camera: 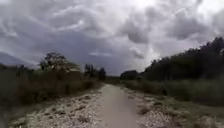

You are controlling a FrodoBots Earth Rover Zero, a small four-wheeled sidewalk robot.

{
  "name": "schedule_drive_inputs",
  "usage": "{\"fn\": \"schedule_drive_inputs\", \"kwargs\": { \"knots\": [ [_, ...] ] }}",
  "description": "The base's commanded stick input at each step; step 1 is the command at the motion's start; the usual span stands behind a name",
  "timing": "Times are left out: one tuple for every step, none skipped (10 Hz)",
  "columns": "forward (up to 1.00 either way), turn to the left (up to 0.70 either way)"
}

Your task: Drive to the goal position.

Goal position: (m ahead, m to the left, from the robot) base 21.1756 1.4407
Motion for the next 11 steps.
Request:
{"fn": "schedule_drive_inputs", "kwargs": {
  "knots": [
    [0.85,0.0],
    [0.85,0.0],
    [0.85,0.0],
    [0.85,0.0],
    [0.85,0.0],
    [0.85,0.0],
    [0.85,0.0],
    [0.85,0.0],
    [0.85,0.0],
    [0.85,0.0],
    [0.85,0.0]
  ]
}}
